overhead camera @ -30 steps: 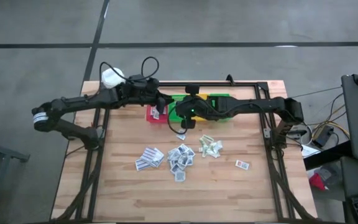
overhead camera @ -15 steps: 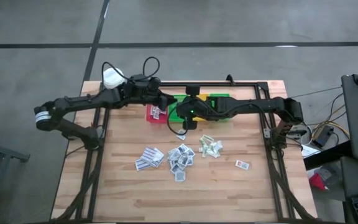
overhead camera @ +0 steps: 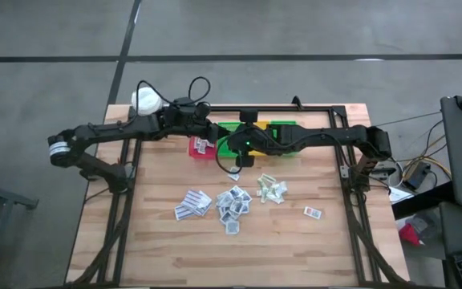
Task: Pick & Place First Aid Supplies
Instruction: Put the ointment pack into the red bin
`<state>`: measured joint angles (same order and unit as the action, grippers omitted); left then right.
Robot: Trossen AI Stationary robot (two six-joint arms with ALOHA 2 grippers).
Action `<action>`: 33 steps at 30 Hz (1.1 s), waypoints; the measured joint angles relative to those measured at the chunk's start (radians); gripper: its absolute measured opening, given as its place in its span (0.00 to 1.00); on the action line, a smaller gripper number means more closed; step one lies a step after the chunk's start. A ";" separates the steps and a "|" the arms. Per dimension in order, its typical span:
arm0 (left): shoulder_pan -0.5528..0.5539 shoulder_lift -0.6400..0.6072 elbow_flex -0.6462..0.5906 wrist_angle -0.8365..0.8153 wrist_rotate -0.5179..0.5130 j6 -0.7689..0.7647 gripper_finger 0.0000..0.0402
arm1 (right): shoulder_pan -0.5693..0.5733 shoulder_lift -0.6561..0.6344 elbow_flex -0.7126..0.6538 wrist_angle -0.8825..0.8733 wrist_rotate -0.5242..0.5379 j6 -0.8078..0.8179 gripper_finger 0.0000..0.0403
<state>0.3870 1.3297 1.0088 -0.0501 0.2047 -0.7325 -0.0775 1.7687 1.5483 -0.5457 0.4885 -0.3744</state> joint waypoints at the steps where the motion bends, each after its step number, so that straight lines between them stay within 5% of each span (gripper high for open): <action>1: 0.000 0.003 0.000 0.005 0.002 -0.004 0.49 | 0.000 0.000 0.000 0.000 0.000 0.000 0.02; 20: 0.003 0.040 0.000 0.053 0.048 -0.048 0.45 | 0.001 0.000 0.000 0.002 0.000 0.012 0.02; 33: 0.008 0.043 0.000 0.067 0.030 0.002 0.02 | 0.004 0.000 0.000 0.002 0.005 0.016 0.02</action>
<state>0.3950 1.3731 1.0092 0.0172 0.2352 -0.7307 -0.0730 1.7687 1.5482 -0.5442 0.4938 -0.3588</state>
